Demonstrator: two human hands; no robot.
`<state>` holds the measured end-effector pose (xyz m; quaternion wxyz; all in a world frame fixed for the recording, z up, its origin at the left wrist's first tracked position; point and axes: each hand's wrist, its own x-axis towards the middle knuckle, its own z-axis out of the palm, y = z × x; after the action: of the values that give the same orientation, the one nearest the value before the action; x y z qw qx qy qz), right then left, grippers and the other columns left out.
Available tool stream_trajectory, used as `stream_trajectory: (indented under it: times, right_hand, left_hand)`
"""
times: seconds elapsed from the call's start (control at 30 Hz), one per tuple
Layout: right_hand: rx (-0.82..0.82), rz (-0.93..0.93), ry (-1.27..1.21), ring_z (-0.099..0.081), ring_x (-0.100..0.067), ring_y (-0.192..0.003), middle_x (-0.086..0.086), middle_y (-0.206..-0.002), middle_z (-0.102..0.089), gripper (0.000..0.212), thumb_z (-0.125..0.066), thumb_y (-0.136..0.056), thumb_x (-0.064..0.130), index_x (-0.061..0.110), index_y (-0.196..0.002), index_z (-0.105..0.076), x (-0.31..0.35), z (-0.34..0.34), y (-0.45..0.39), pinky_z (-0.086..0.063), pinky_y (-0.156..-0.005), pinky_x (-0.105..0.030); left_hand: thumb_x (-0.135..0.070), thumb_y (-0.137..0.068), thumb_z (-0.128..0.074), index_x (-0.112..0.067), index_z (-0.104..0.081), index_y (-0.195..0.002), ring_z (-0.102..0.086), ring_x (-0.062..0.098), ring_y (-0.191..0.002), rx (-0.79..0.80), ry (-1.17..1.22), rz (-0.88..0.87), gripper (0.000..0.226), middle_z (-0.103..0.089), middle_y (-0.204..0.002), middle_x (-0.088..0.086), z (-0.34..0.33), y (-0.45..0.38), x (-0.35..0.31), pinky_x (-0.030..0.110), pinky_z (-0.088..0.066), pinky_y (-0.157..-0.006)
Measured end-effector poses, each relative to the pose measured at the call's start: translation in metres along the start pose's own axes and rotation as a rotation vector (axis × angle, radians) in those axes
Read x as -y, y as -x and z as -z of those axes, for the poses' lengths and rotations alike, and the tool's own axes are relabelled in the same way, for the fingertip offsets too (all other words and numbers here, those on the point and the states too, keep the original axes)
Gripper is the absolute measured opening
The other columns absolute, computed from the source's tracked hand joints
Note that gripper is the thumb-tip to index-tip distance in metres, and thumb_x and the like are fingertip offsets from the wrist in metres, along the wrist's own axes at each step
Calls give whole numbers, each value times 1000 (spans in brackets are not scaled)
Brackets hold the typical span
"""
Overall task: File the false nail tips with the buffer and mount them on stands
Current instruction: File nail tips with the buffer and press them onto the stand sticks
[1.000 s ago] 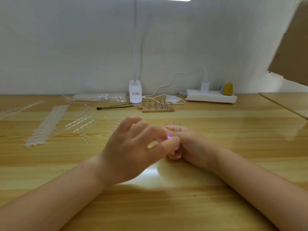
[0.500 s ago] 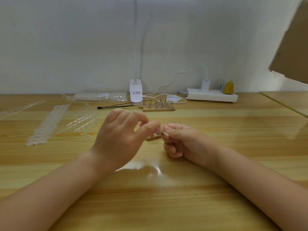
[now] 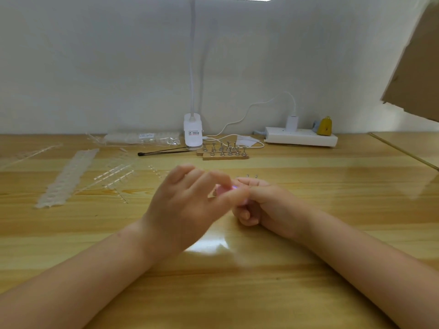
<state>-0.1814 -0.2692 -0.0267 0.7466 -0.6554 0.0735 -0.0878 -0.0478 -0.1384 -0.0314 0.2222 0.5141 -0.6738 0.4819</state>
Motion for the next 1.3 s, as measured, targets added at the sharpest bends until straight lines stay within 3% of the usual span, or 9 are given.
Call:
stream_trajectory:
  times: [0.1,0.23,0.4,0.53,0.67,0.77,0.97,1.17,1.3]
  right_hand:
    - [-20,-20,-28,-38,-10,-53,2,-64,-34,17,-48,-88,24,13,-76,-48,0,1,0,-24,-45,-19]
    - [-34,4,22,-37,-8,-49,0,-62,-37,17,-52,-90,15,16,-75,-60,-1,-2,-2,-23,-44,-18]
    - [-60,-34,-21,-37,-10,-51,1,-63,-30,19,-49,-89,26,14,-75,-47,0,-1,-2,-25,-43,-18]
    - [-171,-71,-79,-39,-12,-49,2,-61,-32,30,-41,-98,24,15,-71,-48,-2,1,-4,-27,-41,-20]
    - [-195,-90,-183,-41,-13,-49,1,-61,-33,25,-47,-88,34,15,-72,-48,2,0,-4,-27,-39,-20]
    - [-232,-69,-138,-52,-15,-50,-1,-64,-41,16,-54,-87,23,14,-76,-47,1,-2,-5,-31,-38,-20]
    - [-275,-37,-37,-69,-24,-62,-11,-70,-67,10,-62,-89,3,4,-93,-52,-4,-5,-4,-49,-45,-23]
    - [-274,4,-71,-69,-17,-64,-10,-72,-69,30,-73,-72,13,-3,-97,-64,-6,-4,-4,-53,-52,-21]
    - [-241,27,-107,-68,-15,-68,-9,-74,-70,24,-71,-72,8,0,-94,-69,-7,-2,-4,-54,-60,-20]
  left_hand:
    - [-8,-80,-77,-25,-74,-100,-58,20,-65,28,-47,93,26,-69,-86,2,2,3,15,34,-38,-74]
    - [-10,-88,-66,-29,-62,-112,-48,13,-71,-78,51,5,31,-69,-90,-1,2,-3,-4,32,-38,-78]
    - [-9,-76,-80,-23,-76,-96,-60,24,-68,93,-41,198,24,-68,-86,3,0,4,15,36,-38,-74]
    - [-14,-81,-71,-22,-70,-100,-62,27,-67,86,5,267,21,-67,-86,4,0,6,13,38,-38,-75]
    - [-16,-84,-68,-22,-70,-104,-63,27,-68,125,45,299,21,-67,-86,4,0,6,7,38,-40,-74]
    - [-25,-91,-52,-16,-74,-100,-64,29,-71,182,87,411,26,-67,-86,5,5,5,8,40,-45,-73]
    - [-25,-91,-50,-15,-72,-103,-64,29,-72,218,139,455,27,-66,-87,5,7,4,5,45,-49,-72]
    - [-25,-93,-49,-12,-71,-106,-66,27,-78,209,196,468,29,-68,-91,3,5,4,3,44,-48,-76]
    - [-26,-93,-49,-12,-70,-108,-66,25,-81,215,217,452,29,-69,-94,2,4,6,4,42,-47,-78]
